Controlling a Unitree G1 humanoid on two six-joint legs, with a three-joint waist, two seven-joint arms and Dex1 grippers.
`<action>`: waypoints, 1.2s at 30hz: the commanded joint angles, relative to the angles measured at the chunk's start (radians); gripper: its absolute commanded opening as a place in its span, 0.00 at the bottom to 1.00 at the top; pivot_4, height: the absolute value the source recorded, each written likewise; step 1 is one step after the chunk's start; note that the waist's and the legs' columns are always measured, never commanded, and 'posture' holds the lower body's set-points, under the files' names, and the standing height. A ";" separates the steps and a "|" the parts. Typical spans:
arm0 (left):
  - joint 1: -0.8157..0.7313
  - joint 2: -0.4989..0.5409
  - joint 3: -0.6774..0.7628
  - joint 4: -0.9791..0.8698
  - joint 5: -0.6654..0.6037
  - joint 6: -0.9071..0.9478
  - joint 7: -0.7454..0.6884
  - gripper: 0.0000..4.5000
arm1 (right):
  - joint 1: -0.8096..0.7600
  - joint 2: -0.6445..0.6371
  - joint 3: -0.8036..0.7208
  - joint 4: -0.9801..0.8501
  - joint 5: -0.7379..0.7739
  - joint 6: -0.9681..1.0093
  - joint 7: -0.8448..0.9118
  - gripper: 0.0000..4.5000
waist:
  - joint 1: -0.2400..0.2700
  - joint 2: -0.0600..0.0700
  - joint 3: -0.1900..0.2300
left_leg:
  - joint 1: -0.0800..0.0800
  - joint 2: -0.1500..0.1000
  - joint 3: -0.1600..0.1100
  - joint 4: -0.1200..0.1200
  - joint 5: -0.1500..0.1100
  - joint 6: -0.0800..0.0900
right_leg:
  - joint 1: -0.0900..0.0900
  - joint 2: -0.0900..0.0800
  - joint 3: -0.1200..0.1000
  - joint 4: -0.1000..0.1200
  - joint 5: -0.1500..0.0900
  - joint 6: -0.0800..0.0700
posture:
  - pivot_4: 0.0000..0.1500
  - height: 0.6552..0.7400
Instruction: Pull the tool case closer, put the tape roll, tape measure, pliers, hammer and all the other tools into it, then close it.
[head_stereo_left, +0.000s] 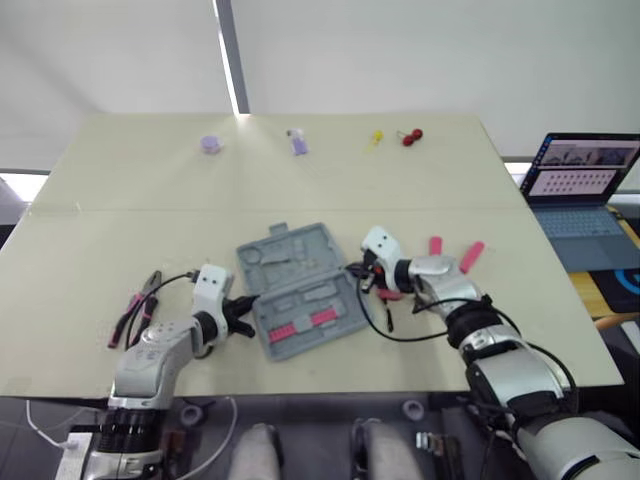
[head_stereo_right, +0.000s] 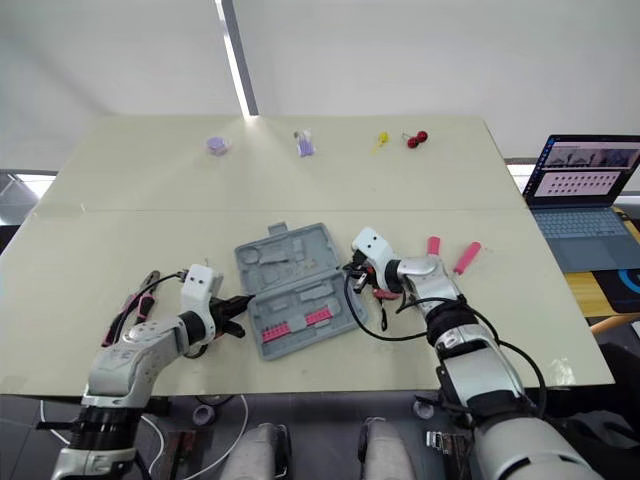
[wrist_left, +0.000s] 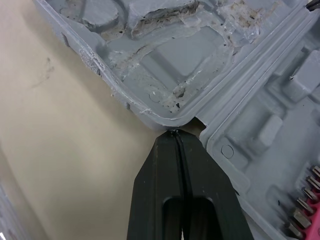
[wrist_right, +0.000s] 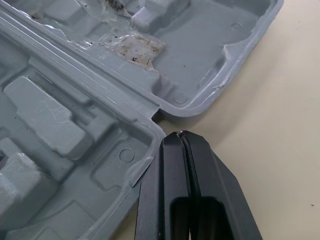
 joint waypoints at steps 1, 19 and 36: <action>-0.015 0.037 -0.018 0.010 -0.005 -0.035 -0.069 0.00 | 0.047 -0.010 0.004 -0.128 0.019 0.041 0.044 0.01 | 0.000 0.000 0.000 | 0.000 0.000 0.000 0.000 0.000 0.000 | 0.000 0.000 0.000 0.000 0.000 0.000 | 1.00 1.00; -0.001 0.115 -0.084 0.030 0.017 -0.083 -0.194 0.00 | 0.333 -0.099 0.020 -0.663 0.089 0.331 0.072 0.01 | 0.002 0.000 0.000 | 0.000 0.000 -0.001 -0.001 -0.001 -0.001 | 0.000 0.000 -0.001 -0.002 -0.001 -0.001 | 1.00 1.00; 0.050 0.162 -0.111 -0.011 0.026 -0.091 -0.252 0.00 | 0.518 -0.163 0.006 -0.909 0.126 0.476 0.022 0.01 | 0.006 0.000 0.000 | 0.000 0.000 -0.002 -0.001 -0.002 -0.001 | 0.000 -0.001 -0.001 -0.002 -0.006 -0.010 | 1.00 1.00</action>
